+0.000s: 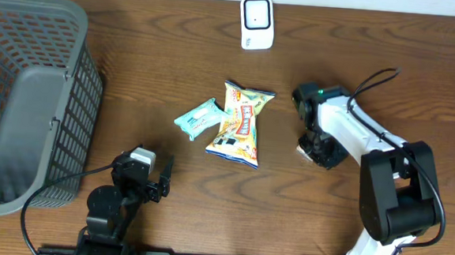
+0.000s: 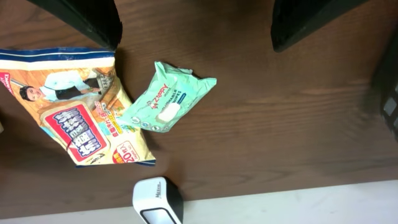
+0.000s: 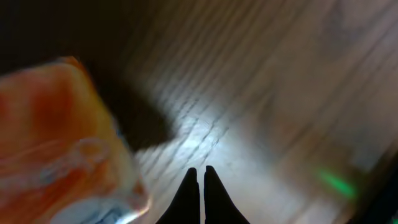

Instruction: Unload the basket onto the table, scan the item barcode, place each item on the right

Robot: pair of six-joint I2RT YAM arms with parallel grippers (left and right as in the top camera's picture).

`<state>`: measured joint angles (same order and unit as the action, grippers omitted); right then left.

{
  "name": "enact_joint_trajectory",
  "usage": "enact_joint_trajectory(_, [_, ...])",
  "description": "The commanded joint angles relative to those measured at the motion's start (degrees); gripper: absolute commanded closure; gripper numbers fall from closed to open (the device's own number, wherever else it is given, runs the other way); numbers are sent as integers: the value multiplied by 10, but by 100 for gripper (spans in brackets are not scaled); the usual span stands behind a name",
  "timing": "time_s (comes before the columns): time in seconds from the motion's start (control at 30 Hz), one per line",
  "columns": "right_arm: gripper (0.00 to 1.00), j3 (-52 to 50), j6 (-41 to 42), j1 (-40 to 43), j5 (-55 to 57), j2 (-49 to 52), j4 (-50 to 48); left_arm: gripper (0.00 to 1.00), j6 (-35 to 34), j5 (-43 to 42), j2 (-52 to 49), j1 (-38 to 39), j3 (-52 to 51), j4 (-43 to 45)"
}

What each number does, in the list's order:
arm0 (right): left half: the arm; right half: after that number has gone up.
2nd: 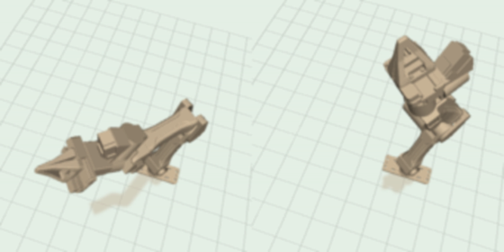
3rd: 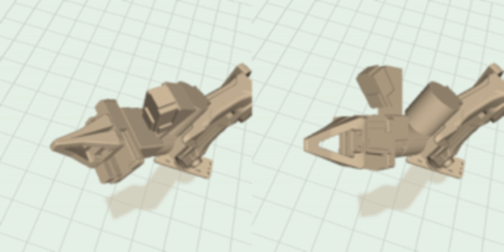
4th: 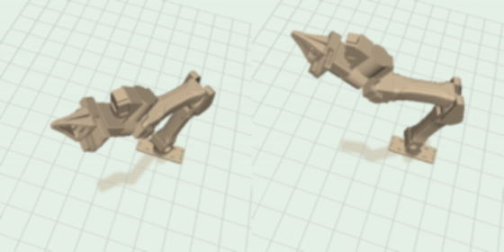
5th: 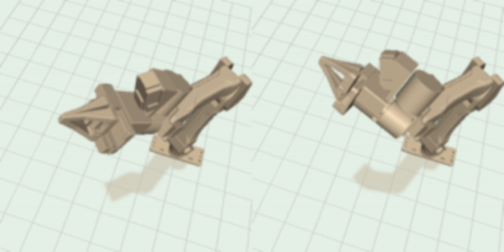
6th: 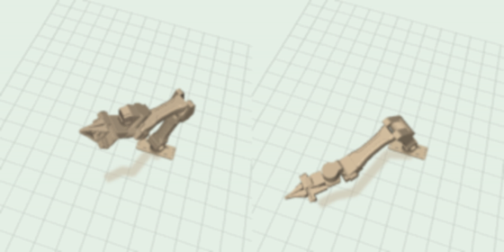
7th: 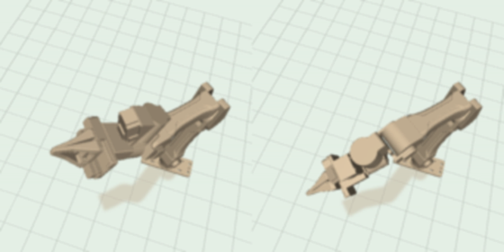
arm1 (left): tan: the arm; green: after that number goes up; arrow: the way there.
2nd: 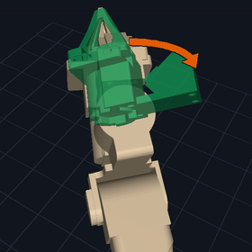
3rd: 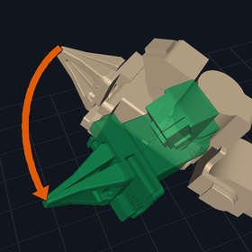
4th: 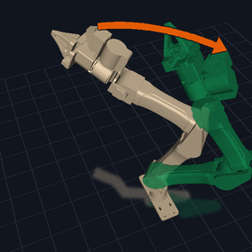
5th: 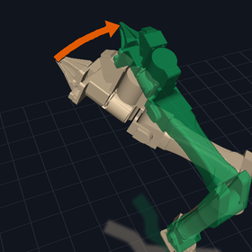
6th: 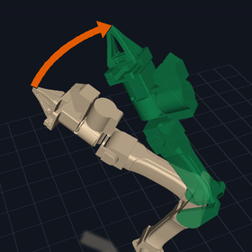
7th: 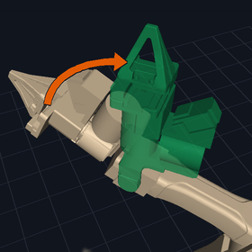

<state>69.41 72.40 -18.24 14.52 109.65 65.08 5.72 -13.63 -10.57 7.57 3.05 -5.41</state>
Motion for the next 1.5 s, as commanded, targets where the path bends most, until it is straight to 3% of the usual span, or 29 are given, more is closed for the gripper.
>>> enact_joint_trajectory(0.0, [99,-23,-54,2,-33,0,-36,23,-9,-9,1,-3,-10,-16])
enact_joint_trajectory(0.33, [99,-24,-73,-7,-57,0,-165,23,-9,-9,1,-3,-10,-16])
enact_joint_trajectory(0.6, [99,-21,-256,-22,-257,0,-297,23,-9,-9,1,-3,-10,-16])
enact_joint_trajectory(0.73, [99,-2,-314,-22,-299,-12,-275,23,-9,-9,1,-3,-10,-16])
enact_joint_trajectory(0.97, [99,3,-314,-5,-299,-99,-231,23,-9,-9,1,-3,-10,-16])
enact_joint_trajectory(1.03, [84,3,-324,3,-287,-129,-223,23,-9,-9,1,-3,-10,-16])
enact_joint_trajectory(1.1, [59,3,-344,14,-260,-162,-217,23,-9,-9,1,-3,-10,-16])
enact_joint_trajectory(1.17, [15,3,-362,27,-218,-189,-213,23,-9,-9,1,-3,-10,-16])
enact_joint_trajectory(1.2, [1,3,-367,32,-202,-197,-213,23,-9,-9,1,-3,-10,-16])
enact_joint_trajectory(1.4, [1,-4,-412,72,-151,-191,-211,23,-9,-9,1,-3,-10,-16])
enact_joint_trajectory(1.43, [3,-7,-429,78,-150,-180,-211,23,-9,-9,1,-3,-10,-16])
enact_joint_trajectory(1.47, [14,-7,-446,83,-150,-167,-212,23,-9,-9,1,-3,-10,-16])
